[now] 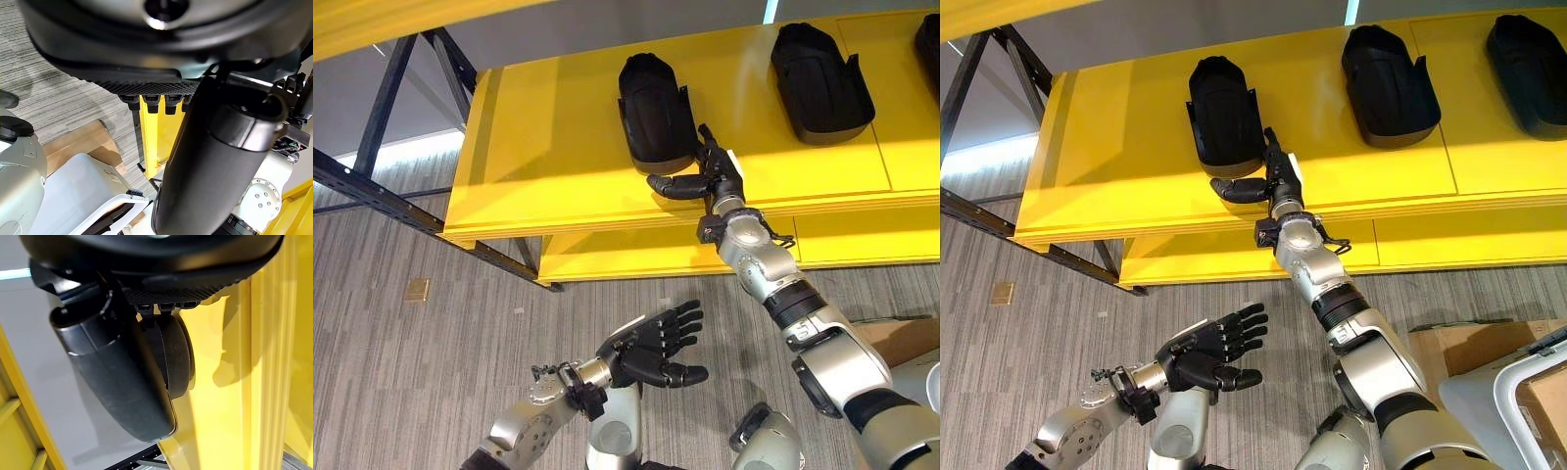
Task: Move parts from the plastic box to the shelf.
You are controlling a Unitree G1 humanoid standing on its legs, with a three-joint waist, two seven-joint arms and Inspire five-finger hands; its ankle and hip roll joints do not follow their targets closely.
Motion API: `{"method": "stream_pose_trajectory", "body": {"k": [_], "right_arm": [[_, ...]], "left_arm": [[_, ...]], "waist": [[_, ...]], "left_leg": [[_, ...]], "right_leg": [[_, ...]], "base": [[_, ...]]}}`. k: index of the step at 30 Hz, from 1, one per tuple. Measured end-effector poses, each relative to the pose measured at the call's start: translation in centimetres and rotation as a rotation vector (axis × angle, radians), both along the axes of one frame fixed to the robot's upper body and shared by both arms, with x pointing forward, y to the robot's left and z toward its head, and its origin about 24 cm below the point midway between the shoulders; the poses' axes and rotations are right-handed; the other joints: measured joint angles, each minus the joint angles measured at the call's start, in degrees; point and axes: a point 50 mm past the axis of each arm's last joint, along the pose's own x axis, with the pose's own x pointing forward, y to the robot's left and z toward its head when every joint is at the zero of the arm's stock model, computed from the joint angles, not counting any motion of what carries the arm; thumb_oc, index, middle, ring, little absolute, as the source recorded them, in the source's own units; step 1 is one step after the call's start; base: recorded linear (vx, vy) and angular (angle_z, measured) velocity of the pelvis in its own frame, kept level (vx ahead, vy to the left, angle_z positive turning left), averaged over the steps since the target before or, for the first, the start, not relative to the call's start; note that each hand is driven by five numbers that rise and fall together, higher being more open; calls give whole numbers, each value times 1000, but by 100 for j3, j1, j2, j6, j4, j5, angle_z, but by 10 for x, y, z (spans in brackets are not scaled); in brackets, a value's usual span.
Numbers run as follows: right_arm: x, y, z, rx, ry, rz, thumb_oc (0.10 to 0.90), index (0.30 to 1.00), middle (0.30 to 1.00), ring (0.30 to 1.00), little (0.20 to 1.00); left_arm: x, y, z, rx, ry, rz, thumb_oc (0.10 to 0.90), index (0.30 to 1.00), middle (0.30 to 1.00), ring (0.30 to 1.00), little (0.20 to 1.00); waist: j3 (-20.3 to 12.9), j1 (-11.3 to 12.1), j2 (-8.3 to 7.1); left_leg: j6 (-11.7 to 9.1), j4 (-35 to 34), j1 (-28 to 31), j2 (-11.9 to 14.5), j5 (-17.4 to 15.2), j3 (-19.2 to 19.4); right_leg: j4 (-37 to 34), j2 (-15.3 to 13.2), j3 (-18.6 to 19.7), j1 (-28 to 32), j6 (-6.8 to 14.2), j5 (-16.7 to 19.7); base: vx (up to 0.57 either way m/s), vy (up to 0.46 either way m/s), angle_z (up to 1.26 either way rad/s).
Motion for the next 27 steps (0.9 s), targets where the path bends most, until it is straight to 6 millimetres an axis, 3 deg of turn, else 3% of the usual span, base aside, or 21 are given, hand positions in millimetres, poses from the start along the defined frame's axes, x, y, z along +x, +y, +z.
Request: {"method": "stream_pose_trajectory", "body": {"k": [18,27], "right_arm": [[-4,13,-2,-14,-11,46,900,1000,1000,1000,1000],[-10,25,-4,41,-57,-98,900,1000,1000,1000,1000]], "left_arm": [[0,1,-1,-4,-2,12,900,1000,1000,1000,1000],[4,-7,2,-26,-21,27,900,1000,1000,1000,1000]], "waist": [[-7,-7,8],[-19,-8,17]], "left_leg": [[2,6,-70,1,7,0],[4,15,-168,11,17,-8]], "right_leg": [[0,-9,0,-63,-2,1],[1,3,-10,-144,-3,4]], "base": [[-4,9,0],[-4,0,0]]}}
